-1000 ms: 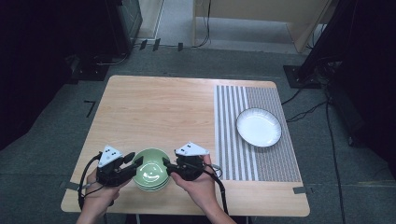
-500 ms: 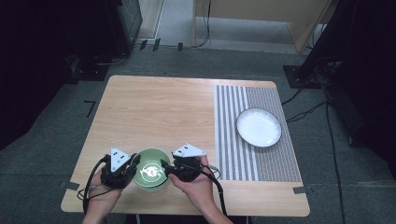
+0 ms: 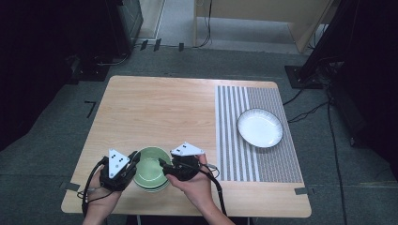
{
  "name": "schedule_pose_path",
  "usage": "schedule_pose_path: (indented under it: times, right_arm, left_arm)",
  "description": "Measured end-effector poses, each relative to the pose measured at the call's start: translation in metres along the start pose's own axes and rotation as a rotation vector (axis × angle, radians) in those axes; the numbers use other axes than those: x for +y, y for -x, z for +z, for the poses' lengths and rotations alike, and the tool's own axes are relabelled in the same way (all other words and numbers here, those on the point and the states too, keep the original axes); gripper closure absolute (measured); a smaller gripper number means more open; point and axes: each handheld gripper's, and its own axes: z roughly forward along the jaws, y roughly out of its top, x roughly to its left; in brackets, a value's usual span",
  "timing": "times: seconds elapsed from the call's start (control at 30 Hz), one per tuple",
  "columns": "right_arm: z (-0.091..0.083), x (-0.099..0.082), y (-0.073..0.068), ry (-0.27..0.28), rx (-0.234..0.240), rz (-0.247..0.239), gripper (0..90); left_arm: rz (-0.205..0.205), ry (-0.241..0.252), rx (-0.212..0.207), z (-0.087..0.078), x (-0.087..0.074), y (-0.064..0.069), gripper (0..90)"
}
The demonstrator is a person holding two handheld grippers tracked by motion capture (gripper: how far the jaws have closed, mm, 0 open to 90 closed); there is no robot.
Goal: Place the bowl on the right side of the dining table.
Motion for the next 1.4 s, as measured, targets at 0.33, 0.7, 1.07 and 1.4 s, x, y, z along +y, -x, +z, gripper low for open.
schedule_pose_path:
  times: [0.33, 0.7, 1.07, 1.4]
  right_arm:
    - [0.003, 0.010, -0.001, 0.009, 0.038, 0.053, 66.6]
    - [-0.003, 0.014, 0.003, 0.070, 0.022, 0.070, 84.7]
    - [-0.022, 0.017, 0.006, 0.171, -0.080, -0.013, 84.8]
    - [-0.038, 0.019, 0.023, 0.195, -0.116, 0.000, 84.8]
  left_arm:
    - [0.001, 0.138, 0.035, -0.013, 0.004, 0.005, 83.7]
    - [-0.007, 0.206, 0.020, -0.017, 0.005, 0.009, 82.5]
    - [-0.095, 0.256, -0.075, -0.023, 0.012, 0.000, 12.8]
    - [-0.174, 0.267, -0.212, -0.023, 0.011, -0.010, 0.0]
